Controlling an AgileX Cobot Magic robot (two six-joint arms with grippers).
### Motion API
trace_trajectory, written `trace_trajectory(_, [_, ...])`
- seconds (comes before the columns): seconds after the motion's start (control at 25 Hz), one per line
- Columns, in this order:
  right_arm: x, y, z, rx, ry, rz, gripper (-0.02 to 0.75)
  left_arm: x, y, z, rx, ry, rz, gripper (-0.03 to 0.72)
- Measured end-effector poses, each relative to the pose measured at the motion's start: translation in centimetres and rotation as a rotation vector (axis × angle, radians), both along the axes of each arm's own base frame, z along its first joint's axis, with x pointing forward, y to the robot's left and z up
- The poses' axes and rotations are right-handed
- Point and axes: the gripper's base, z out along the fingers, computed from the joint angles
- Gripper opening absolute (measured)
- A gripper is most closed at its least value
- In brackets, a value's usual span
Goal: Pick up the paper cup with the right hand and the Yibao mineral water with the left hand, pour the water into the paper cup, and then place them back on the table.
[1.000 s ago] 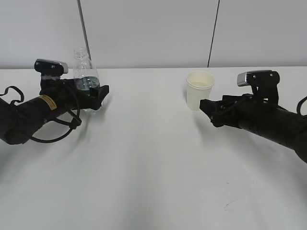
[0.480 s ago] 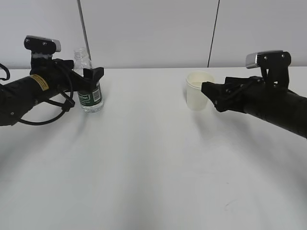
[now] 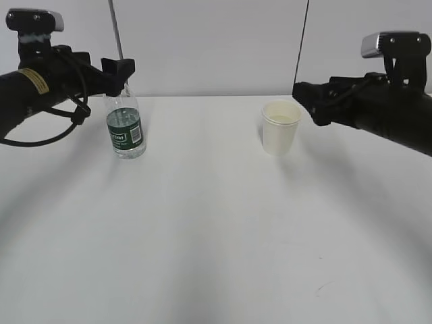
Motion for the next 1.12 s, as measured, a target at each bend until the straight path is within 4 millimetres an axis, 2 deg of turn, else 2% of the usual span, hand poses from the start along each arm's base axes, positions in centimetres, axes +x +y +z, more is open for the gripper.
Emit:
trace_trajectory(0.24, [0.8, -0.4, 3.0, -0.024, -0.006, -0.053, 0.593, -1.0, 0.2, 3.7, 0.008, -0.045, 0.02, 0.597])
trace_trajectory(0.4, [2.2, -0.7, 5.3, -0.02, -0.004, -0.096, 0.593, -1.4, 0.5, 5.3, 0.022, -0.024, 0.053, 0.594])
trace_trajectory(0.64, [4.4, -1.3, 9.4, -0.075, 0.01, -0.18, 0.593, -0.8, 1.4, 8.2, 0.059, 0.122, 0.183, 0.591])
trace_trajectory(0.92, [5.7, -2.6, 13.7, -0.149, 0.034, -0.318, 0.593, -0.5, 0.7, 11.5, 0.12, 0.345, 0.325, 0.591])
trace_trajectory(1.04, [6.4, -2.9, 15.0, -0.18, 0.035, -0.359, 0.593, -0.6, 0.5, 13.3, 0.116, 0.42, 0.37, 0.591])
trace_trajectory(1.12, [6.9, -3.0, 15.1, -0.195, 0.056, -0.381, 0.593, -0.8, 0.7, 14.5, 0.11, 0.462, 0.401, 0.587])
